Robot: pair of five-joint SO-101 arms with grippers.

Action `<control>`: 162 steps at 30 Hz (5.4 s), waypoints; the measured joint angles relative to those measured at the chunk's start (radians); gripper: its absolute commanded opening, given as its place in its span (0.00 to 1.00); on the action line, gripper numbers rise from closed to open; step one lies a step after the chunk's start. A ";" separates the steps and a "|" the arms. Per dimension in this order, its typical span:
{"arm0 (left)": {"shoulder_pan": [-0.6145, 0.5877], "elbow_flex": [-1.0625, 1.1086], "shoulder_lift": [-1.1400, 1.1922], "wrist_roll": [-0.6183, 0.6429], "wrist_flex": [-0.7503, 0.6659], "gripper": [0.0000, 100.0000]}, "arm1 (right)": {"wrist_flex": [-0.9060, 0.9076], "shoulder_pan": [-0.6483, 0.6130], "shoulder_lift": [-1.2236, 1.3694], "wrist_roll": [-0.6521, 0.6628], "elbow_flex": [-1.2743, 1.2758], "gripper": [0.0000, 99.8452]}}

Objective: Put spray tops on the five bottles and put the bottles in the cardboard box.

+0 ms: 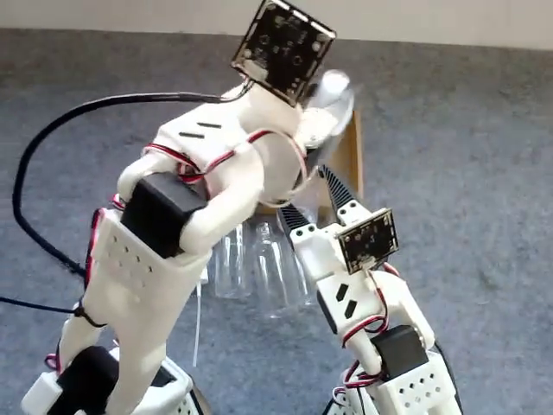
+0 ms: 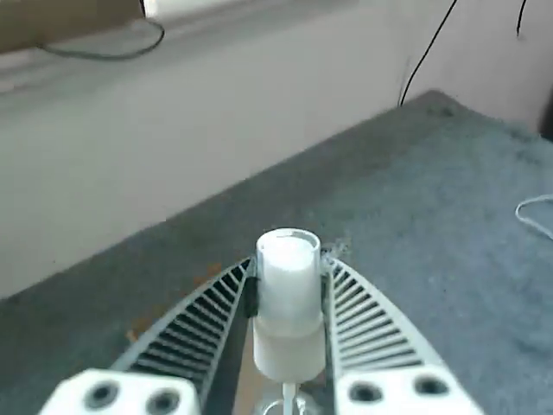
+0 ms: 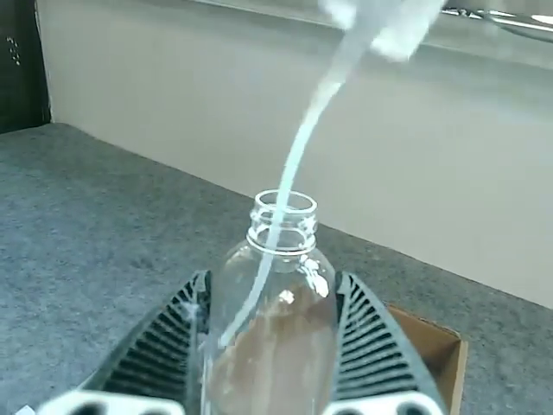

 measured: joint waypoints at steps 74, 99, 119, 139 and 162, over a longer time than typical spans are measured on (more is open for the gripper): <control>-0.361 0.535 -0.448 -0.247 0.078 0.16 | 0.005 0.002 0.043 0.000 -0.009 0.00; -0.381 1.542 -0.934 -0.184 -0.482 0.21 | 0.091 -0.123 1.154 -0.121 -0.841 0.00; -0.425 1.551 -0.643 -0.183 -0.707 0.21 | 0.285 -0.115 1.155 -0.075 -0.933 0.00; -0.684 1.588 -0.641 -0.132 -0.707 0.21 | -0.258 0.055 1.748 -0.049 -1.195 0.00; -0.684 1.588 -0.641 -0.130 -0.707 0.21 | -0.270 0.115 1.976 -0.048 -1.339 0.01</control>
